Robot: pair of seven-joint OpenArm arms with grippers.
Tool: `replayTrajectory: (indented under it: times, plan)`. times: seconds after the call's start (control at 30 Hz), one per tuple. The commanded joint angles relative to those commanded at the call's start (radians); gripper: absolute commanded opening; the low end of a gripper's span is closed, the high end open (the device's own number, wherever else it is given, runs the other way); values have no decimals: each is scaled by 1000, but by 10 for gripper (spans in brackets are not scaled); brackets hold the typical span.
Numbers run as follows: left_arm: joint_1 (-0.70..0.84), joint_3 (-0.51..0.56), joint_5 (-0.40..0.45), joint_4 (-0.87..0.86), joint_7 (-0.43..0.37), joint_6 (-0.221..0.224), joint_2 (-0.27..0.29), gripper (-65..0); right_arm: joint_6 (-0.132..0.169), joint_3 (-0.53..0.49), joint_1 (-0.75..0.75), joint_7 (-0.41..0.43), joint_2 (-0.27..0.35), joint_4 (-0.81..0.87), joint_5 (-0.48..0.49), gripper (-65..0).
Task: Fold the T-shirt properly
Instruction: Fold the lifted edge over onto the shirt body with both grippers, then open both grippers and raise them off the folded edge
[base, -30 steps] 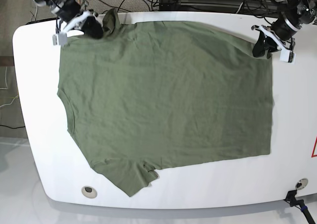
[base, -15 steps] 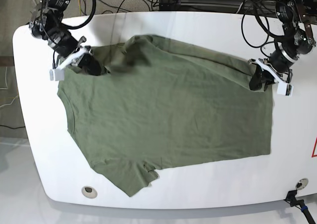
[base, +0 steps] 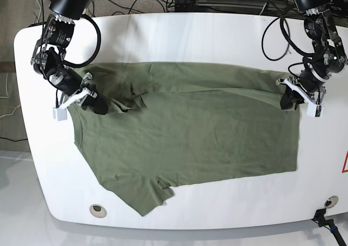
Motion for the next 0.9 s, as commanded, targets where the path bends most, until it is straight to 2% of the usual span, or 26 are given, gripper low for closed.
replayTrajectory:
  times: [0.33, 0.7, 0.73, 0.8, 0.83, 0.9]
  plan:
    - [-78, 0, 106, -11, -2, 2, -20, -650, 0, 0, 58, 0, 38, -84, -2, -650]
    - [-91, 0, 115, -12, -2, 5, -20, -650, 0, 0, 61, 0, 40, -89, -3, -650]
    - [-91, 0, 115, -12, -2, 6, -20, -650, -2, 0, 61, 0, 40, -89, -3, -632]
    - [-100, 0, 115, -12, -3, 20, -20, -476, -2, 0, 61, 0, 48, -89, -3, -489]
    - [-104, 0, 118, -12, -3, 51, -21, -404, -2, 0, 61, 0, 52, -89, -3, -412]
    - [-112, 0, 157, -11, -3, 94, -21, -306, -2, 0, 61, 0, 58, -89, -3, -282]
